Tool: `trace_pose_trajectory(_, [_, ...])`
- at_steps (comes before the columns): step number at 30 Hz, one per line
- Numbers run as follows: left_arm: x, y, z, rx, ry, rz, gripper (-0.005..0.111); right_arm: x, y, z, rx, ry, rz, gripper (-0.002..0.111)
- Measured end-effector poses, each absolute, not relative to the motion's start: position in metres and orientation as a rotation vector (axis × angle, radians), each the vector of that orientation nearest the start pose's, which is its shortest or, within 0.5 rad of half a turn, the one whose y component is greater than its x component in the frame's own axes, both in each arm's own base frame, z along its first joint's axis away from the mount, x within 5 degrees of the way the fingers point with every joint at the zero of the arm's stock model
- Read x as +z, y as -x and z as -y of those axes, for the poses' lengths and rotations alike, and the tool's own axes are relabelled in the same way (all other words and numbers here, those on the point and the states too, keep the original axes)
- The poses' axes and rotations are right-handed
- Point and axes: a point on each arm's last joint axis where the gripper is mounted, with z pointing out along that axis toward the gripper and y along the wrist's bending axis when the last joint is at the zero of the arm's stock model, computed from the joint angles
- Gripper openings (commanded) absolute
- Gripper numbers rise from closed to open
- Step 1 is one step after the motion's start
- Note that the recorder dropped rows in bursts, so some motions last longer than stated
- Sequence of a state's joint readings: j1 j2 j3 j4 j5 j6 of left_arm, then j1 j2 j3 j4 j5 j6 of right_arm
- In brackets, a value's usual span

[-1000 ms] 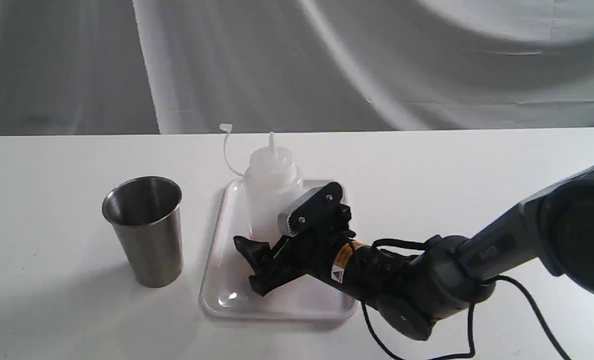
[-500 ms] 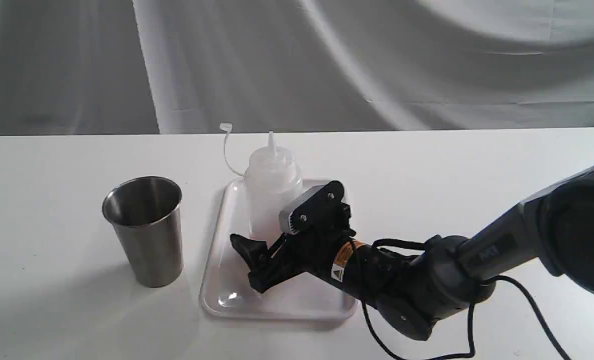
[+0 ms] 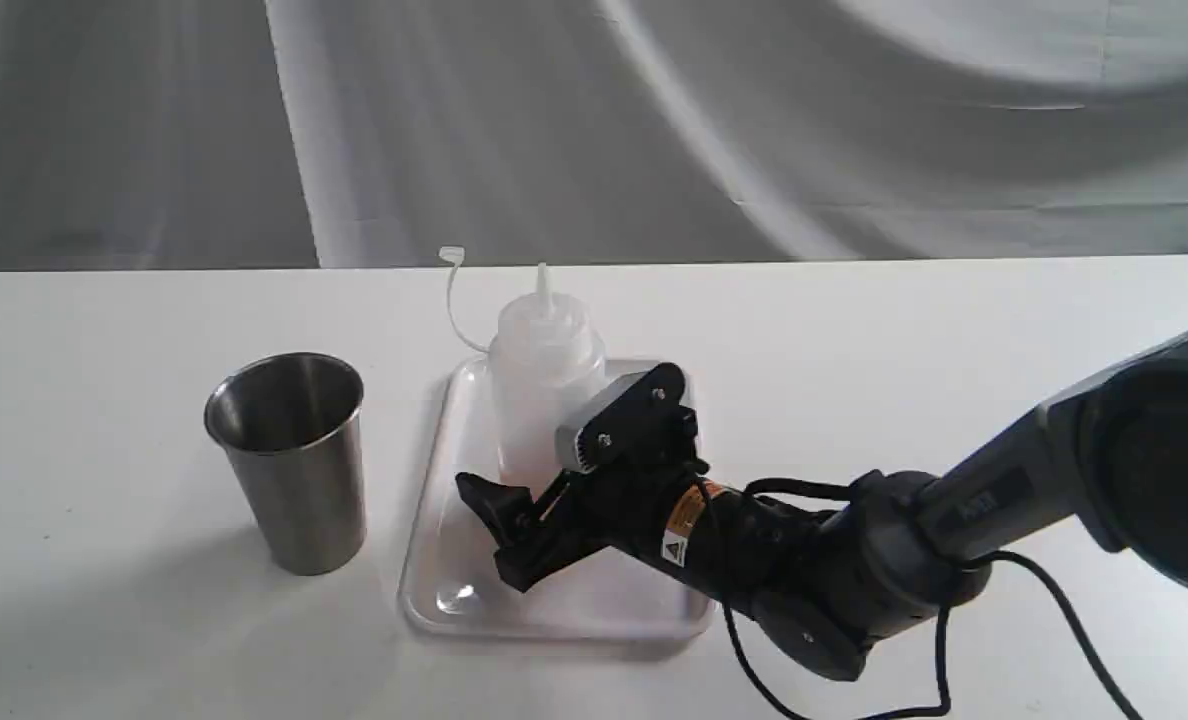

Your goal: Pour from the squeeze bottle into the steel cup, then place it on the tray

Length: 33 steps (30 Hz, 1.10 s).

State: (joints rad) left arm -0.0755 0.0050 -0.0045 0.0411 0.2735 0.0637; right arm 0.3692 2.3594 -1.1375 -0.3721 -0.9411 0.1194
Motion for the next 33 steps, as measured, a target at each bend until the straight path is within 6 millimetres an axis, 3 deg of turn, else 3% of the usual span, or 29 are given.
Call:
trace_pose_trajectory(7, [0.190,-0.055,0.003,0.030,-0.149,-1.751,0.008,0.056,-0.398,-0.182,0.460,0.628,-1.704,0.086])
trace_pose_trajectory(16, [0.190,-0.055,0.003,0.030,-0.149,-1.751,0.008,0.063,-0.382,-0.177,0.469,0.627,-1.721,0.086])
trace_pose_trajectory(26, [0.190,-0.055,0.003,0.030,-0.149,-1.751,0.008,0.074,-0.360,-0.169,0.475,0.634,-1.721,0.086])
trace_pose_trajectory(33, [0.190,-0.055,0.003,0.030,-0.149,-1.751,0.008,0.088,-0.358,-0.167,0.454,0.620,-1.691,0.086])
